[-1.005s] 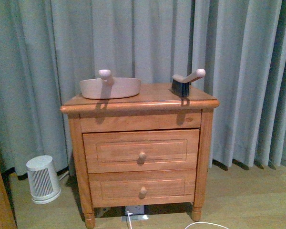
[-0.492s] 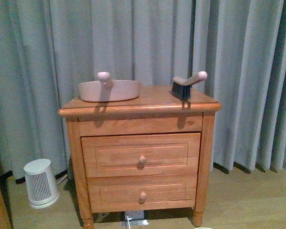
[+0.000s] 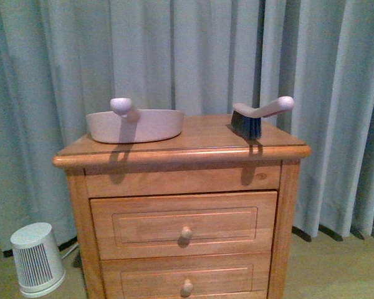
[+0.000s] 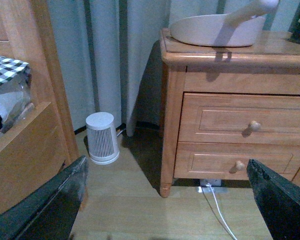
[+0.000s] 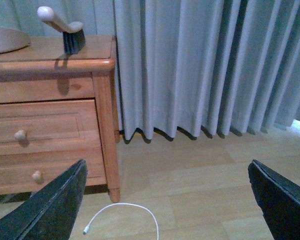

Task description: Clean up trash

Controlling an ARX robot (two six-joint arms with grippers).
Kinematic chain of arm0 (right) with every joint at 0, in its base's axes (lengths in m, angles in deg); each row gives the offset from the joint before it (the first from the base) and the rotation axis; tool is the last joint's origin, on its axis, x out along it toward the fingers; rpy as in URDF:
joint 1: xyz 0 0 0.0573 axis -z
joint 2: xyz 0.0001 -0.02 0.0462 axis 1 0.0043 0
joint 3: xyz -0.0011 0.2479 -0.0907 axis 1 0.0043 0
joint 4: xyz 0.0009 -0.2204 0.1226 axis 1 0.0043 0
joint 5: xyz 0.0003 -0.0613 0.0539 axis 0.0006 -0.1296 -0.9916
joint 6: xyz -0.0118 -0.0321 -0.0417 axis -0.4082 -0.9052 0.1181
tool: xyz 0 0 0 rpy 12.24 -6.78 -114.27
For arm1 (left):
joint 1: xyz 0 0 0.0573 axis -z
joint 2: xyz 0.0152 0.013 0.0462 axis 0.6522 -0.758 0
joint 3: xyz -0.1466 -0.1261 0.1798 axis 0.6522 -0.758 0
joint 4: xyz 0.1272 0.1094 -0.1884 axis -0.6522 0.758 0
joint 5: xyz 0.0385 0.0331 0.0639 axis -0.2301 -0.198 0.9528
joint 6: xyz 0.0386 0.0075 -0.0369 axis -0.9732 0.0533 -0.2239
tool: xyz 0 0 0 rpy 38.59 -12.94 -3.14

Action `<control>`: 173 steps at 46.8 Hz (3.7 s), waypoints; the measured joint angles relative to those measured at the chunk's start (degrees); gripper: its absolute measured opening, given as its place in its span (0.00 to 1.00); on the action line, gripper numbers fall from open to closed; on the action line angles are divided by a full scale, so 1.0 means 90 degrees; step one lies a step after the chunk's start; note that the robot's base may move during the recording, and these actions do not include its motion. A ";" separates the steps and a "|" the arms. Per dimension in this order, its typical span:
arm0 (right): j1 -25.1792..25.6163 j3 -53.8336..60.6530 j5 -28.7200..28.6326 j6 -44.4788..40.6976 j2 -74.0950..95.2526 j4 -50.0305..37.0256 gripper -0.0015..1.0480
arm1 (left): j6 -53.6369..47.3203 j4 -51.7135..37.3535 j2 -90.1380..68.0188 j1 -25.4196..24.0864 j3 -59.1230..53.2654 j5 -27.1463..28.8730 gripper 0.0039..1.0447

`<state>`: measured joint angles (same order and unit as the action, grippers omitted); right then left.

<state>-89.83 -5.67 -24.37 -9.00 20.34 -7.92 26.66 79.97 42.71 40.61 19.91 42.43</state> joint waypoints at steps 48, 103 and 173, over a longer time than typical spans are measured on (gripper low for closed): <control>0.0000 0.0000 0.0000 0.0000 0.0002 0.0005 0.93 | 0.0000 0.0000 0.0007 0.0000 0.0000 0.0005 0.93; 0.0000 0.0000 0.0000 0.0000 0.0002 0.0007 0.93 | 0.1591 0.2045 -1.1254 0.2871 0.8735 0.1647 0.93; 0.0000 0.0000 0.0000 0.0000 0.0002 0.0007 0.93 | 0.1124 0.1020 -1.2092 0.2635 0.7825 0.1671 0.79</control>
<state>-89.83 -5.67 -24.37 -9.00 20.37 -7.85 36.78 89.15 -66.12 64.33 90.33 57.47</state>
